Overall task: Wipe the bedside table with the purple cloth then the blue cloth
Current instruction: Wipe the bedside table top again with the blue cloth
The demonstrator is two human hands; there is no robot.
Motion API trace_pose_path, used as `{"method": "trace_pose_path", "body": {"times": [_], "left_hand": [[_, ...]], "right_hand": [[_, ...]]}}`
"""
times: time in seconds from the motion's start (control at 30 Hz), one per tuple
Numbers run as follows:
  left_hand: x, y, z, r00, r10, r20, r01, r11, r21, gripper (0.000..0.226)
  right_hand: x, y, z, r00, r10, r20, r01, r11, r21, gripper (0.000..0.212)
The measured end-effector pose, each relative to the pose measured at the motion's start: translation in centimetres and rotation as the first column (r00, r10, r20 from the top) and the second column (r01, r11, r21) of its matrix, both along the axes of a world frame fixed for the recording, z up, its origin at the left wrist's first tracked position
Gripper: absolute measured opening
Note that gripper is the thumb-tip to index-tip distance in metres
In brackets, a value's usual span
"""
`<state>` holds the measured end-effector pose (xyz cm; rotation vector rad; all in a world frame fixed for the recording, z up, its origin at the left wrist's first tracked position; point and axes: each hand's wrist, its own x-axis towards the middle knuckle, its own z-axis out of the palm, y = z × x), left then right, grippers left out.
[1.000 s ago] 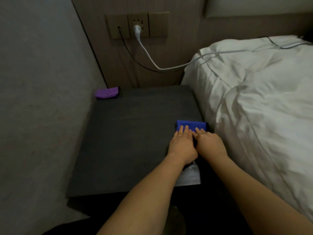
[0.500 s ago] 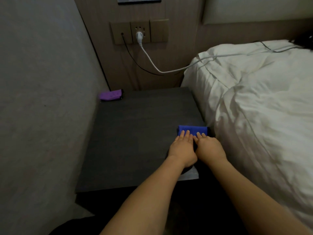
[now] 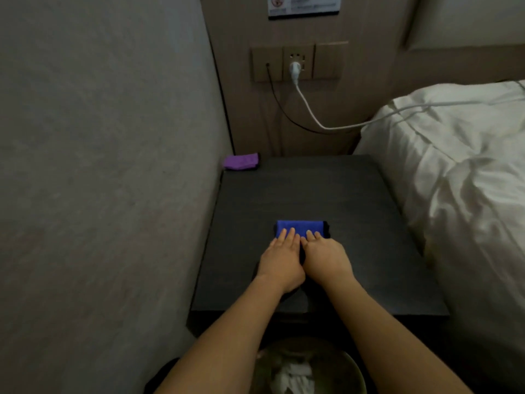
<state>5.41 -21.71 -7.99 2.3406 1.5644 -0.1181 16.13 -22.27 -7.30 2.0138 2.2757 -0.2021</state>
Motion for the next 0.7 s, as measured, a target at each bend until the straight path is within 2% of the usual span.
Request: {"method": "trace_pose_path", "body": {"times": [0.37, 0.7], "left_hand": [[-10.2, 0.2, -0.6, 0.981, 0.192, -0.011, -0.191, 0.980, 0.053, 0.070], [-13.7, -1.5, -1.0, 0.959, 0.282, -0.003, -0.281, 0.957, 0.070, 0.067]], "right_hand": [[-10.1, 2.4, -0.2, 0.982, 0.181, -0.061, -0.183, 0.983, -0.034, 0.049], [-13.7, 1.3, -0.4, 0.960, 0.251, -0.122, -0.253, 0.968, 0.004, 0.046]]}}
